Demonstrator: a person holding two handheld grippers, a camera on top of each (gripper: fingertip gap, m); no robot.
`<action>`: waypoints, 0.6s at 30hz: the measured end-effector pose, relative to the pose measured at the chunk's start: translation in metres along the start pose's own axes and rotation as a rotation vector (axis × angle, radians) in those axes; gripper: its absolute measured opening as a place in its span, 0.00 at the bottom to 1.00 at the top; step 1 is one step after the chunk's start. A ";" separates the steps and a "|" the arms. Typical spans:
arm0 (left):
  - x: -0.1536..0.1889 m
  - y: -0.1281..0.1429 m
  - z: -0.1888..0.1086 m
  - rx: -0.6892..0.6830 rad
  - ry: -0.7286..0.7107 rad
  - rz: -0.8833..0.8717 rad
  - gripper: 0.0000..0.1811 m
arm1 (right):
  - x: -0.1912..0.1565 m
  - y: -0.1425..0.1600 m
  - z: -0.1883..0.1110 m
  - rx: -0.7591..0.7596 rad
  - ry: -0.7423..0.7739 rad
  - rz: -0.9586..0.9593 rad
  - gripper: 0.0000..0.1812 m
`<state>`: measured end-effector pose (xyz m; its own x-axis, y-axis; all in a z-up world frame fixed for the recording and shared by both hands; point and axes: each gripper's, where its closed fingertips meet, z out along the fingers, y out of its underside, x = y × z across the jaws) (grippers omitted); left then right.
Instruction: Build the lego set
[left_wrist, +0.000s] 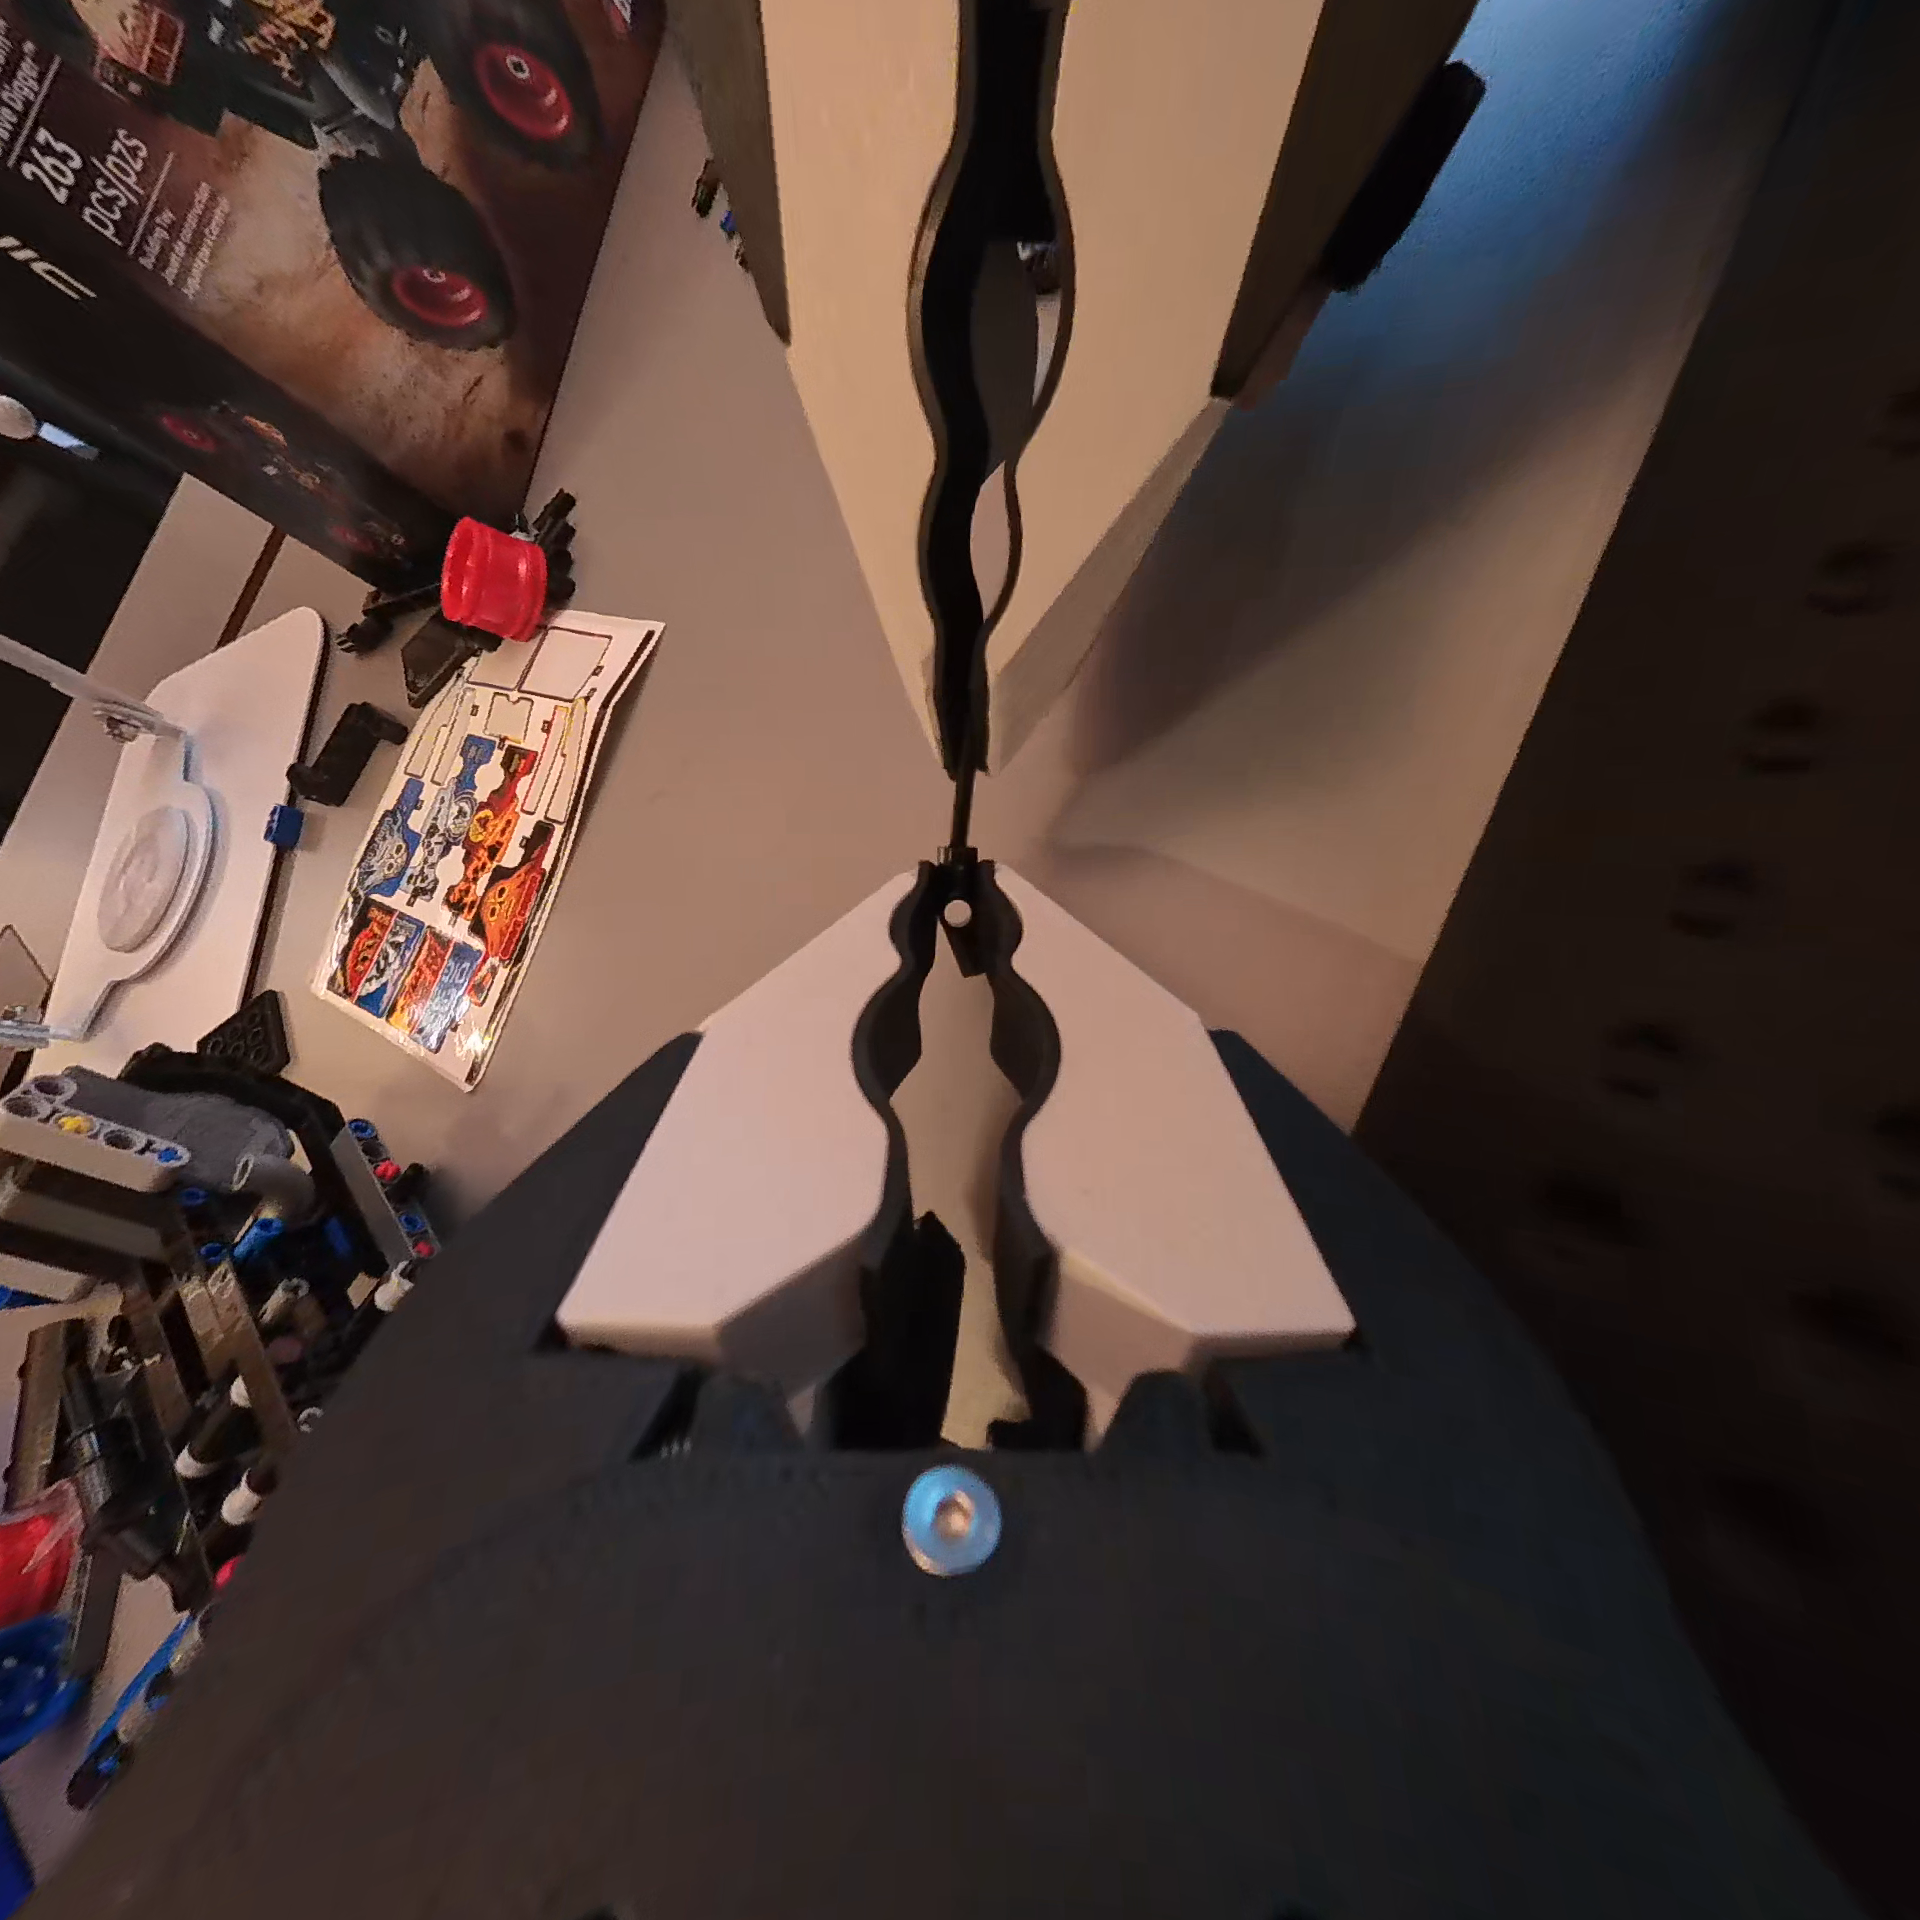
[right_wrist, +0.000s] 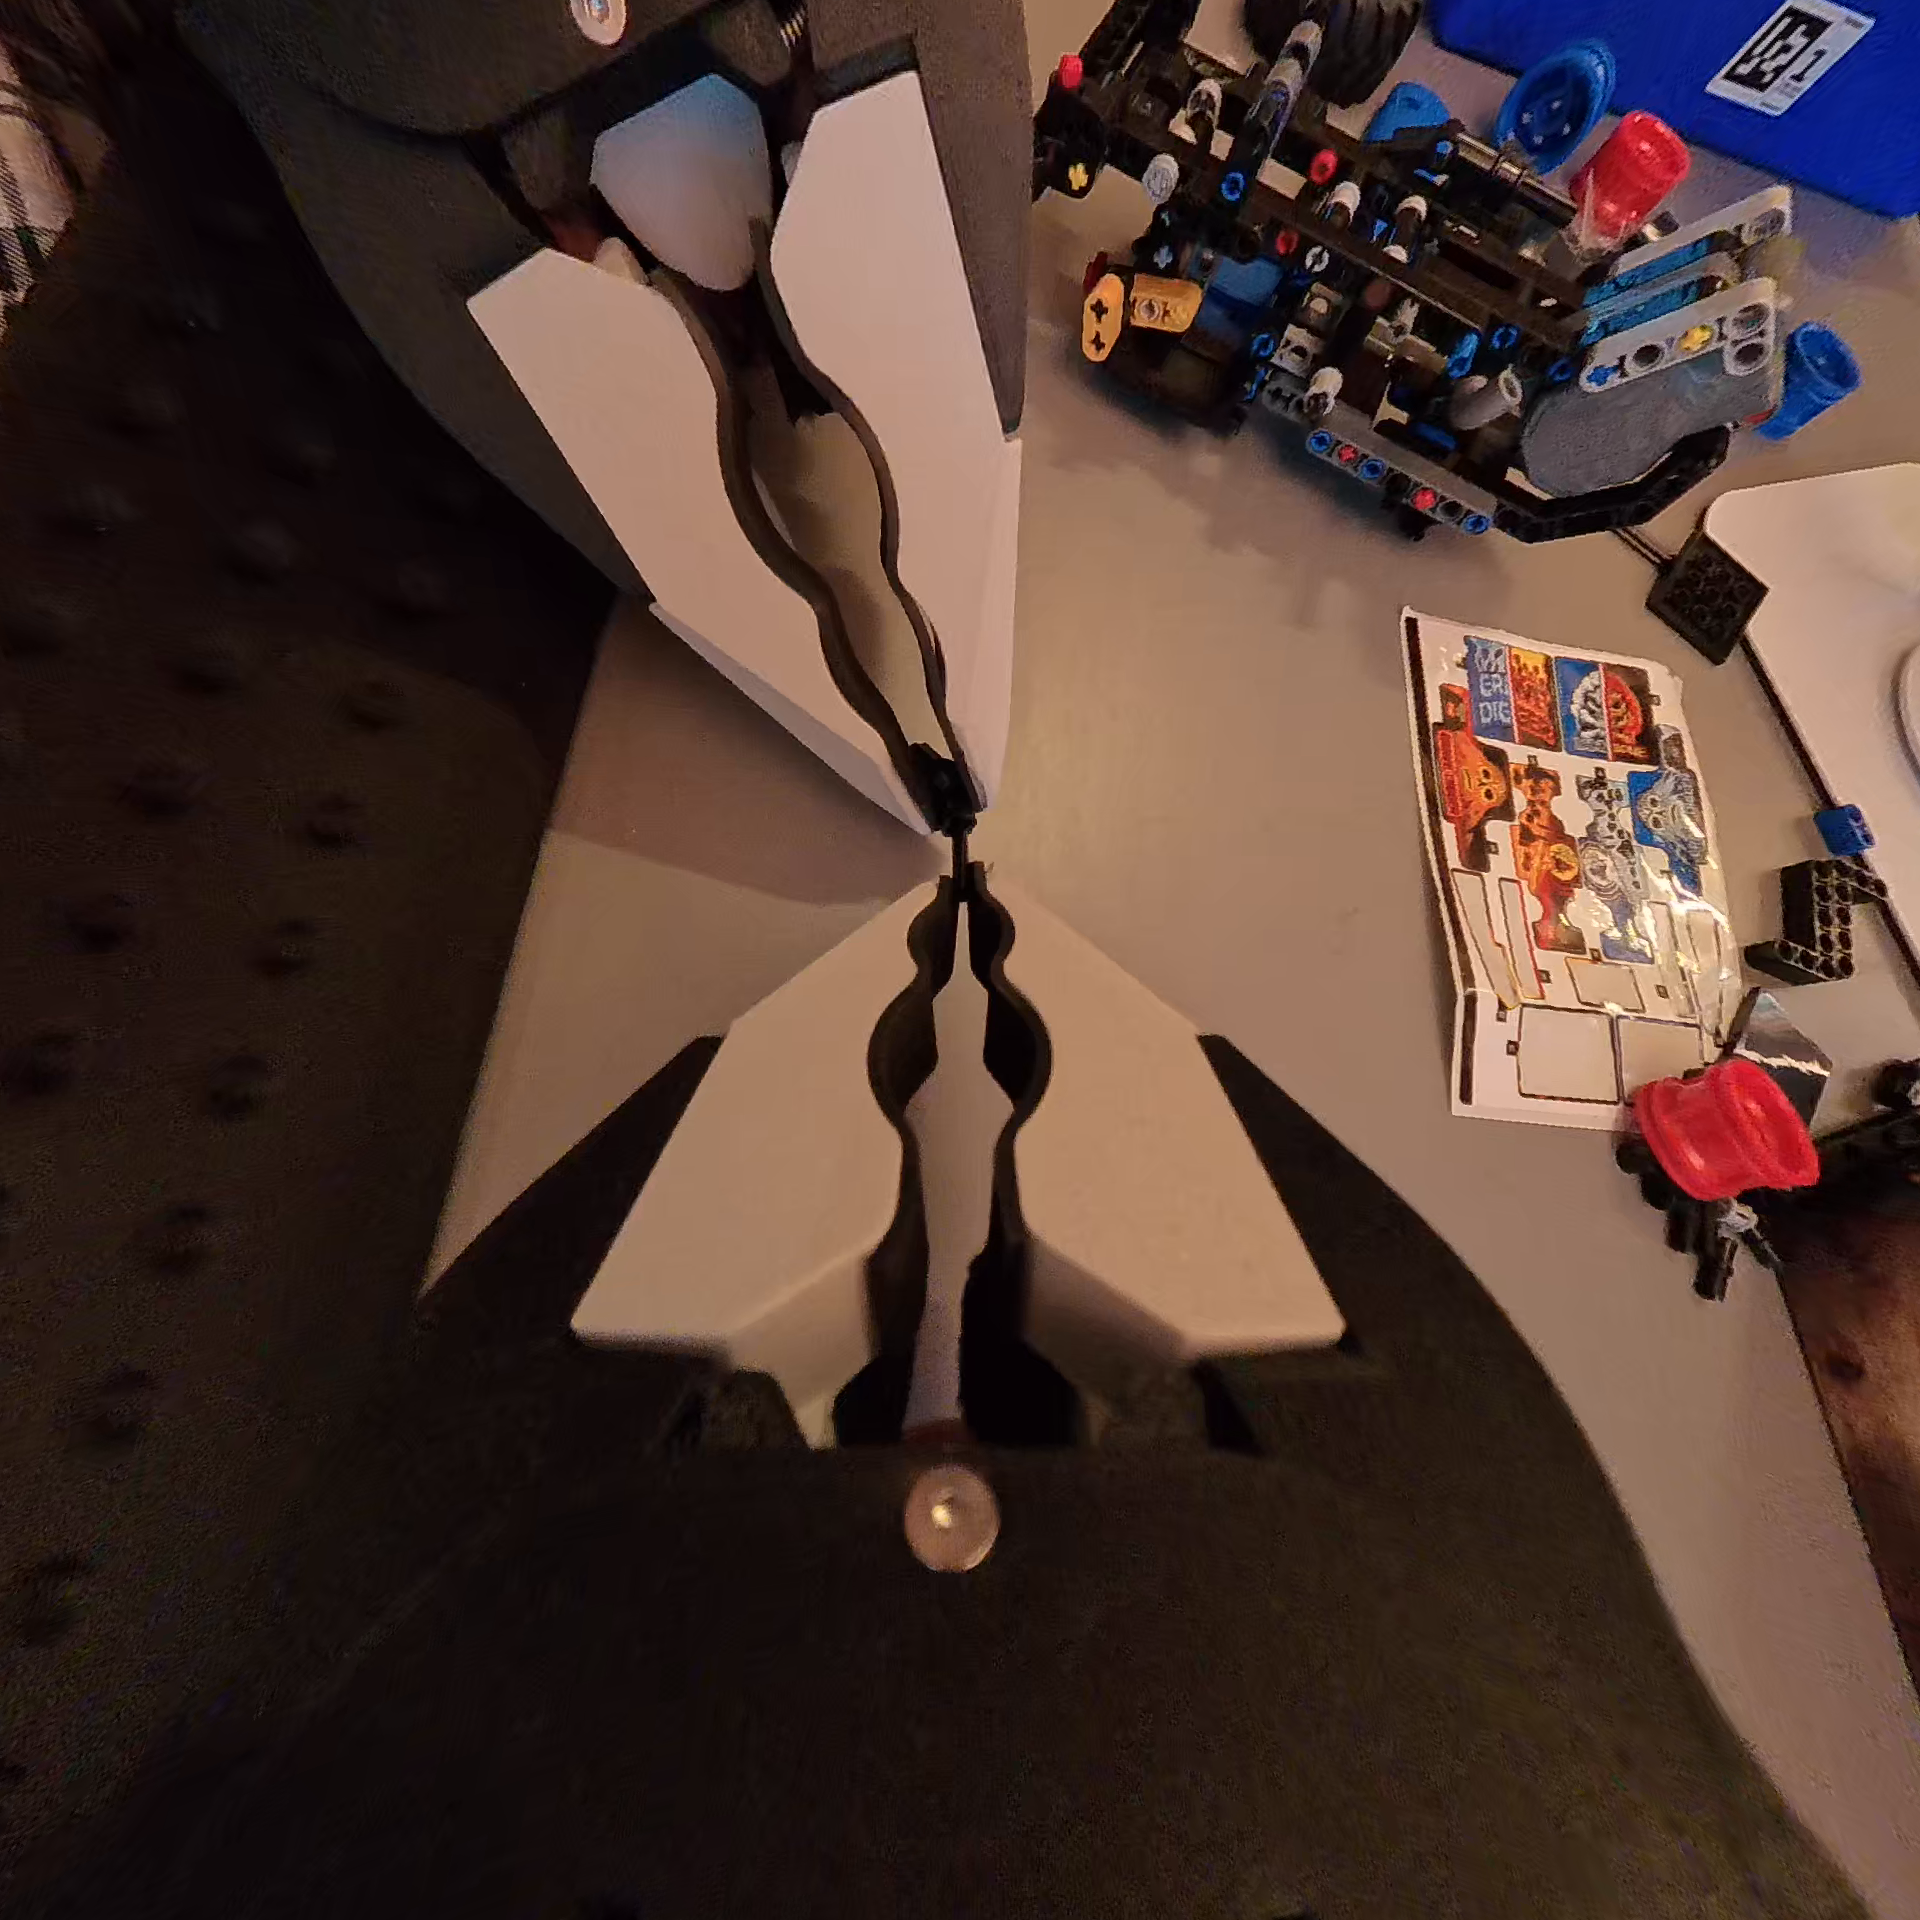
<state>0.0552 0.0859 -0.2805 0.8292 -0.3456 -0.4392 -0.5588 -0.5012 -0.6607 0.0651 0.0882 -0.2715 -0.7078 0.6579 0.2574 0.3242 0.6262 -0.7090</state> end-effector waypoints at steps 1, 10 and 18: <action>0.000 0.000 0.000 -0.002 0.001 -0.001 0.03 | 0.000 0.000 0.000 0.002 0.002 -0.002 0.00; 0.002 0.003 0.001 -0.001 0.029 -0.014 0.03 | -0.002 0.001 0.003 0.025 -0.018 0.013 0.00; 0.005 0.007 0.004 -0.010 0.060 -0.013 0.03 | -0.004 0.006 0.008 0.015 -0.040 0.022 0.00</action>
<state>0.0554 0.0840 -0.2892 0.8348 -0.3856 -0.3929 -0.5480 -0.5141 -0.6599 0.0648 0.0862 -0.2821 -0.7255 0.6537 0.2152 0.3304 0.6052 -0.7243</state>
